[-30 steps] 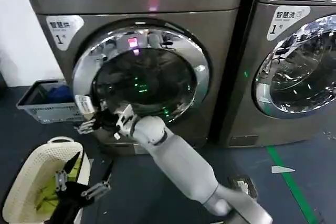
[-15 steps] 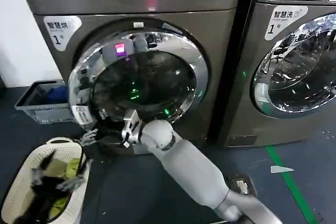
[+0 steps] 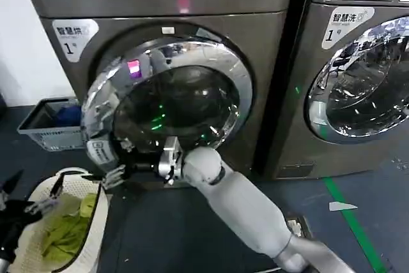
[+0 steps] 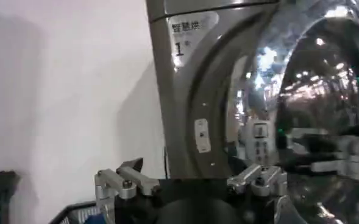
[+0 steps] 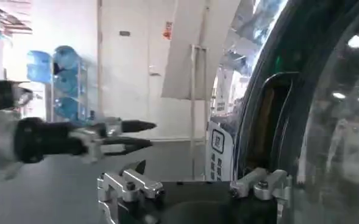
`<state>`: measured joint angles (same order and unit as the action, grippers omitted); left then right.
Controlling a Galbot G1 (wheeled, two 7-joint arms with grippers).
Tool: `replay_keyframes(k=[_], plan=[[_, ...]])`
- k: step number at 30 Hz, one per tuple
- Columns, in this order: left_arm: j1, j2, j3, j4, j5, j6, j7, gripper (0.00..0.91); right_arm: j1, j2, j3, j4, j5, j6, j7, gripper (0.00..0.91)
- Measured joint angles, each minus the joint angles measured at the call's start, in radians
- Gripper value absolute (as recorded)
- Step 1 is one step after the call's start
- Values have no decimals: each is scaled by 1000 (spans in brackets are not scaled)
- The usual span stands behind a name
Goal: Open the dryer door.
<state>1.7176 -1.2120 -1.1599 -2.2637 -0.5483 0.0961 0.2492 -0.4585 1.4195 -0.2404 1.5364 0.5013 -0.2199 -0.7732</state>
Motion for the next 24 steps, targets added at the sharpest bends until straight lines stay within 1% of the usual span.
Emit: replay_keyframes(k=[13,18,24], plan=[[-118,91,50,65,-54,13,-15,907,-32,-61,22,55,9,-8,-75,907],[-142,108,73,69,-58,16,-25,907,-49,-84,32,88,9,-9,-85,907],[-160,129,95,72,-56,16,-27,907,-77,-109,46,129,1,-23,-79,907]])
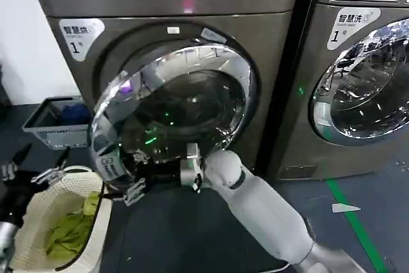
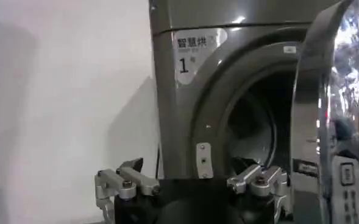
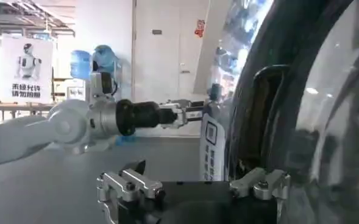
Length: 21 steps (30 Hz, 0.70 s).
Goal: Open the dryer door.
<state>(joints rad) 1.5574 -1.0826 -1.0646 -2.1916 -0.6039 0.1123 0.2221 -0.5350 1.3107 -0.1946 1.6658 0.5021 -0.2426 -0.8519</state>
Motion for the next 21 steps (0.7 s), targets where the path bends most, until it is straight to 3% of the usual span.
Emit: replay_keyframes(k=[21], plan=[[-83,73,85,19,-4,4,-2,907,-125,-139,71,184,55,-22,-128,907]])
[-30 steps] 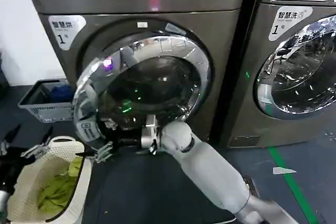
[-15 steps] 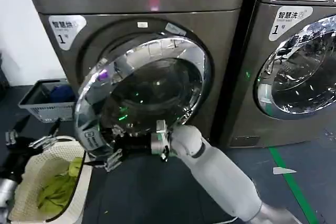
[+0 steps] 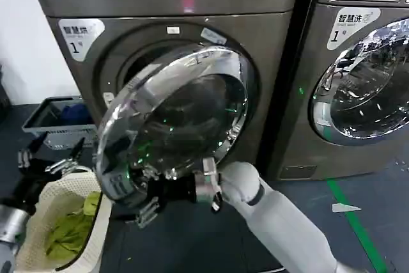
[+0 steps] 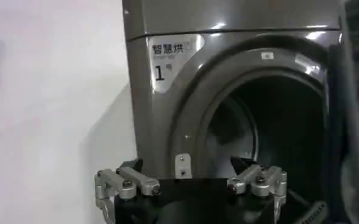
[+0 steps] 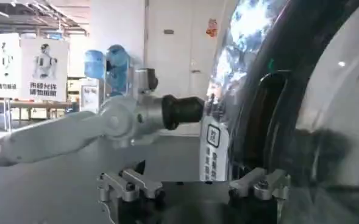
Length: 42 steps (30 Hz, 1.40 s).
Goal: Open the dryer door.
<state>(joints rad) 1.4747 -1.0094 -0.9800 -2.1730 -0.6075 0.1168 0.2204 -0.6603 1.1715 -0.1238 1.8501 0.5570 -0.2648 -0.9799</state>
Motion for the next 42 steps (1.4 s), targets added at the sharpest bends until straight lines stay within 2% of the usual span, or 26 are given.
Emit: replay_keyframes(k=[10,20,31,42], plan=[[-61,47,93,28,-49,-8,1,907,-64,-100,85,63,30,2,-78,907],[-119,109,174,72,-83,-25,8,907,-124,-167,155,101,28,7,-183,907],[-148,149,234,82,-94,-22,57,907,-188,-229,246,120,26,27,-267,907],[-164,167,319,65,-93,-7,94,907,-333,-272,521,113,25,58,-377,907]])
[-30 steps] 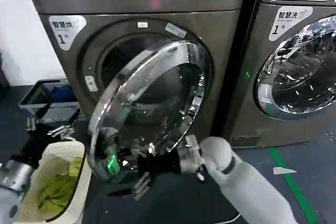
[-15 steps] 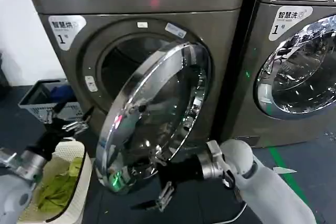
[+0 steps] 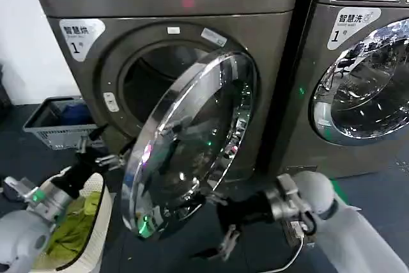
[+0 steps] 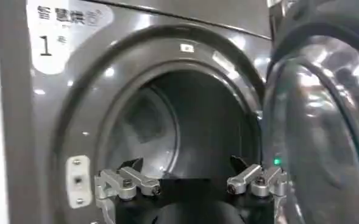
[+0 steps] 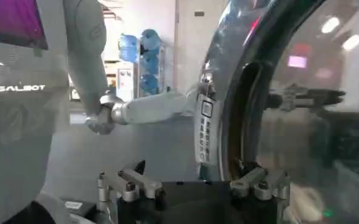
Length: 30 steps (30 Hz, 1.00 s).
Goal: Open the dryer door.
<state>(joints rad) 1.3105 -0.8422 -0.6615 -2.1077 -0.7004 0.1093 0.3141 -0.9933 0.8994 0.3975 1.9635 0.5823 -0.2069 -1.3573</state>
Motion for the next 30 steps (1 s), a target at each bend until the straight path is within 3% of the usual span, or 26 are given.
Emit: replay_keyframes(k=[8,17,30], plan=[[-11,17,43,-6,2,0,11,907,-104,-22,212,-14,-4,6,-45,907],[-25,24,84,-20,1,1,29,907,-173,-4,415,-75,-65,28,-51,907],[-67,39,137,-32,-18,5,67,907,-226,69,752,-211,-38,64,28,907]])
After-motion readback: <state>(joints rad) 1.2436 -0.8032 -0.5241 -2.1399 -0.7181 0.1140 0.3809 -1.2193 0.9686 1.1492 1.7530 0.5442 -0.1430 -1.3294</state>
